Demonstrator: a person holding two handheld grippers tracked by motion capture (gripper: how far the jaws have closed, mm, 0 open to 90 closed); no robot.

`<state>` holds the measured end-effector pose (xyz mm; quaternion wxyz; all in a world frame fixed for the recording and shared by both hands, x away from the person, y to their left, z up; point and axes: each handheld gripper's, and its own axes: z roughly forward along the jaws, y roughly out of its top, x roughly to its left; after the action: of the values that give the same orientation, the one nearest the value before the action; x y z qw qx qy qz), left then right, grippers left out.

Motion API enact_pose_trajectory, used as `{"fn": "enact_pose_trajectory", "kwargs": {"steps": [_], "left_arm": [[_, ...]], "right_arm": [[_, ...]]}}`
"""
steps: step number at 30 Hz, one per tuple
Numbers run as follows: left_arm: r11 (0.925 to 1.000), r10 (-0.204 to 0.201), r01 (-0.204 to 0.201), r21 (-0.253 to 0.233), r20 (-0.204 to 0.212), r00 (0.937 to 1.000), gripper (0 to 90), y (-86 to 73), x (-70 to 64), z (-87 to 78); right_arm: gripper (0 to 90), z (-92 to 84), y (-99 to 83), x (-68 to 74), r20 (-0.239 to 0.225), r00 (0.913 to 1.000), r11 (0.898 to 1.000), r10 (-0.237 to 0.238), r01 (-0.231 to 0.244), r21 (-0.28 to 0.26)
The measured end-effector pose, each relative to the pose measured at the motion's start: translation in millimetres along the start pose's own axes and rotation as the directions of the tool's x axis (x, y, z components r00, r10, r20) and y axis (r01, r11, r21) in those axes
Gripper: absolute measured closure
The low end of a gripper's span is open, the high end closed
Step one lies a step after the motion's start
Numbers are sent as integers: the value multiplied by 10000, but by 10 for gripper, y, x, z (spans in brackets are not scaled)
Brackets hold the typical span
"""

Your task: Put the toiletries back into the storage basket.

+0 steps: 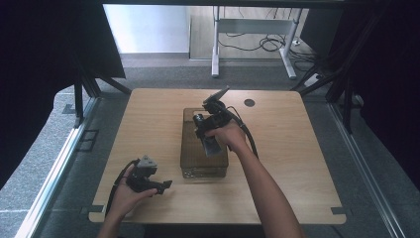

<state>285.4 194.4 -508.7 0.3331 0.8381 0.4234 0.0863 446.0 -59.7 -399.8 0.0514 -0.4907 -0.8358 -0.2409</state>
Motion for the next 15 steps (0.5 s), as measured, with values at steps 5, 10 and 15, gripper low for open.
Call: {"fn": "enact_pose_trajectory", "kwargs": {"steps": [5,10,15], "left_arm": [[10000,-54,54,-72,3,10000,196,2,-11,-5],[9999,-16,16,-100,53,10000,196,5,-9,-10],[9999,-19,20,-140,74,10000,196,9,-11,-22]], "right_arm": [[451,13,6,-2,14,9998,9998,185,-185,1],[451,63,27,-7,16,9992,9992,405,-405,-8],[451,115,46,22,-22,9980,9980,629,-629,-36]]}}
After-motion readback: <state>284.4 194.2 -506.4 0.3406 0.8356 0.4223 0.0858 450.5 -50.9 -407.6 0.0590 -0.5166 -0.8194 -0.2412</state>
